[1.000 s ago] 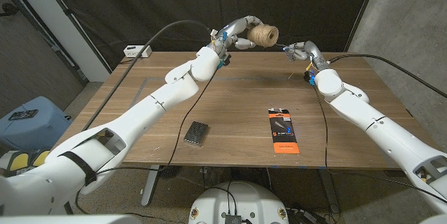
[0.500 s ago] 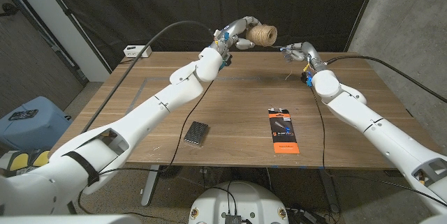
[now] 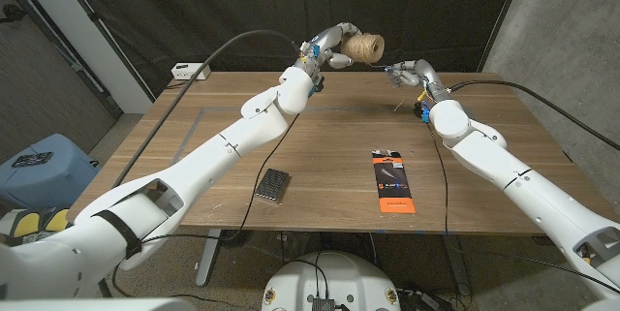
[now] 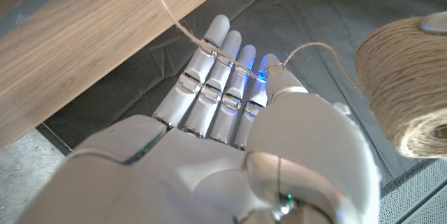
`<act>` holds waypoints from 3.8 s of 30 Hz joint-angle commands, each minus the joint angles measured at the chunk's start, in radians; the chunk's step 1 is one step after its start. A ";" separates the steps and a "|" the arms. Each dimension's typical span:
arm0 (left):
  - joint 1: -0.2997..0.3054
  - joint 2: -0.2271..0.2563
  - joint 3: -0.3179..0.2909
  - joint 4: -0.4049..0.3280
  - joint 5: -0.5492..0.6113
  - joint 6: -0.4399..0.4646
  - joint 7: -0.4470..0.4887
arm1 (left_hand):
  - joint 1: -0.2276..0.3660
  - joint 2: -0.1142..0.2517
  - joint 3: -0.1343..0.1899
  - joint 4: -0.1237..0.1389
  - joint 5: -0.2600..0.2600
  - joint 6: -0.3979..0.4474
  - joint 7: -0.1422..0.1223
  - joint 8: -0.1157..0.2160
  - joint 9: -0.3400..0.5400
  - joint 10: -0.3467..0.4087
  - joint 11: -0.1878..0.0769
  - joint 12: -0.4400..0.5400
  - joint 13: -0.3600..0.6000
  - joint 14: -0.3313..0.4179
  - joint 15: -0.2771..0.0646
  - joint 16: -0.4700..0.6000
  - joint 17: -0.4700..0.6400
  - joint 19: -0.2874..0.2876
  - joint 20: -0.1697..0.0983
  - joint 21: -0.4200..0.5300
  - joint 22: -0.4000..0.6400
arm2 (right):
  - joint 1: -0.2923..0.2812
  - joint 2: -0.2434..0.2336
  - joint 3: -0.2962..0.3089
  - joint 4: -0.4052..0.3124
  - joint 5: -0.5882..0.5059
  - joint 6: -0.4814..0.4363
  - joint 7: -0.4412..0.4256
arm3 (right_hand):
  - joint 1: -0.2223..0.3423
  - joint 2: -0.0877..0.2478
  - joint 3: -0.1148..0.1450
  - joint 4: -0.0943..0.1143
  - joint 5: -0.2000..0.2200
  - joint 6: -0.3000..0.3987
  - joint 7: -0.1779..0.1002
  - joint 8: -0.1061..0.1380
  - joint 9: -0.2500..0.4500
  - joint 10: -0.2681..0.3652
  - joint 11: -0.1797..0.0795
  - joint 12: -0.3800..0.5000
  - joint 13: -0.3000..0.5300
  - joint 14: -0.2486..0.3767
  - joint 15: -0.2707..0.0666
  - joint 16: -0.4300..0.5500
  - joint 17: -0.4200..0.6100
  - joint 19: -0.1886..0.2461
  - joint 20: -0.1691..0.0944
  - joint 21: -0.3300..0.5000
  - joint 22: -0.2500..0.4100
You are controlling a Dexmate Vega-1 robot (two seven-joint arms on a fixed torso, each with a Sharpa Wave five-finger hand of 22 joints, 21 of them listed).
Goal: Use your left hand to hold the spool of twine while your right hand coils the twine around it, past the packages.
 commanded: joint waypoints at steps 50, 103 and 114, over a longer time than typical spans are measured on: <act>-0.045 -0.016 0.021 0.019 -0.058 0.054 0.006 | -0.042 0.045 0.006 0.011 0.018 0.098 0.103 -0.010 0.011 0.076 0.083 -0.002 0.043 -0.003 0.010 0.015 0.007 -0.010 0.006 0.018 0.005 | -0.067 -0.029 -0.036 -0.130 -0.025 0.029 0.072 | 0.006 0.010 -0.005 -0.001 -0.005 0.012 0.003 -0.003 0.004 0.013 0.002 -0.002 0.005 0.015 -0.089 -0.006 0.008 -0.007 -0.061 0.019 0.001; -0.023 0.037 -0.004 -0.022 -0.076 0.054 -0.023 | -0.048 0.043 0.007 0.011 0.028 0.097 0.101 -0.025 0.019 0.070 0.082 -0.006 0.045 -0.009 0.007 0.017 0.006 -0.017 0.005 0.026 0.005 | -0.090 -0.109 -0.067 -0.195 0.053 0.025 0.272 | -0.173 -0.156 -0.190 0.020 -0.002 -0.321 0.128 -0.064 0.001 -0.257 0.152 -0.039 -0.001 -0.202 0.040 -0.046 0.046 -0.110 0.039 -0.023 -0.008; -0.032 0.029 -0.004 -0.007 -0.075 0.060 -0.019 | -0.047 0.044 0.008 0.010 0.030 0.099 0.102 -0.027 0.021 0.070 0.083 -0.006 0.046 -0.009 0.008 0.018 0.006 -0.018 0.005 0.028 0.005 | -0.085 -0.128 -0.053 -0.182 0.051 0.018 0.270 | -0.204 -0.168 -0.212 0.026 0.003 -0.374 0.150 -0.062 -0.002 -0.316 0.178 -0.040 -0.003 -0.259 0.079 -0.065 0.043 -0.153 0.070 -0.050 -0.009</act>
